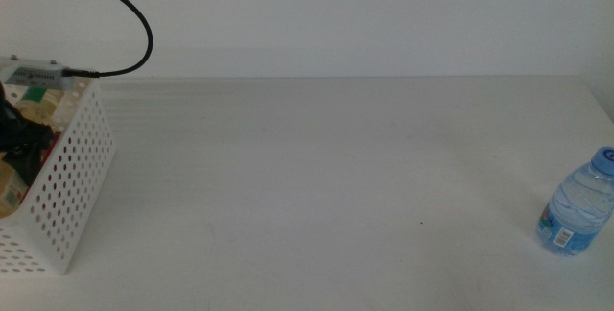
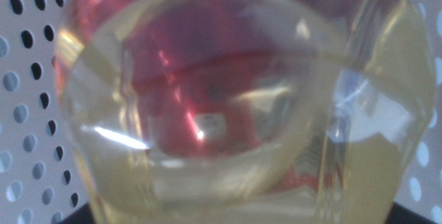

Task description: Use arms to grab the bottles and put them into the dustbin to the left of the table.

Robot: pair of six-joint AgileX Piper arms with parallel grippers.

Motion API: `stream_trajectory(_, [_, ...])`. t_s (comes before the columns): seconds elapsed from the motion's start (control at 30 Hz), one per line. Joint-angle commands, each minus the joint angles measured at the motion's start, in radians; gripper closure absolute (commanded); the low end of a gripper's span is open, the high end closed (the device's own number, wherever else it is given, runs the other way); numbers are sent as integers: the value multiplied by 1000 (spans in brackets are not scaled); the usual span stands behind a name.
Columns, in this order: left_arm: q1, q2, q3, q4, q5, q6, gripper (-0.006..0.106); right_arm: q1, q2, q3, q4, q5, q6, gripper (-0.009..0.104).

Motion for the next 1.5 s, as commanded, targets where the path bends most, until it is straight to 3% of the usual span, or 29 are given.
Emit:
stream_trajectory(0.0, [12, -65, -31, -11, -31, -4, 96, -7, -27, -7, -6, -77, -3, 21])
stream_trajectory(0.17, [69, -60, -31, -116, -37, 36, 105, -7, -27, -7, -6, -77, -3, 21])
stream_trajectory(0.27, [78, -50, -31, -151, -53, 72, 105, -7, -27, -7, -6, -77, -3, 21])
stream_trajectory(0.63, [78, 4, -31, -157, -58, 86, 103, -7, -27, -7, -6, -77, -3, 21])
stream_trajectory(0.67, [78, 4, -31, -153, -58, 93, 81, -7, -27, -7, -6, -77, -3, 21])
stream_trajectory(0.7, [78, 0, -32, -134, -54, 83, 23, -7, -27, -7, -6, -77, -3, 21])
stream_trajectory(0.77, [78, -13, -37, -107, -35, 49, 10, -7, -27, -7, -6, -77, -3, 21])
stream_trajectory(0.97, [78, -95, -108, -95, 26, -6, 10, -7, -27, -7, -6, -77, -3, 21])
stream_trajectory(1.2, [77, -243, -123, -265, 17, -8, 10, -7, -27, -7, -6, -77, -3, 21])
stream_trajectory(1.47, [75, -423, -103, -377, 12, 32, 10, -7, -27, -7, -6, -77, -3, 21])
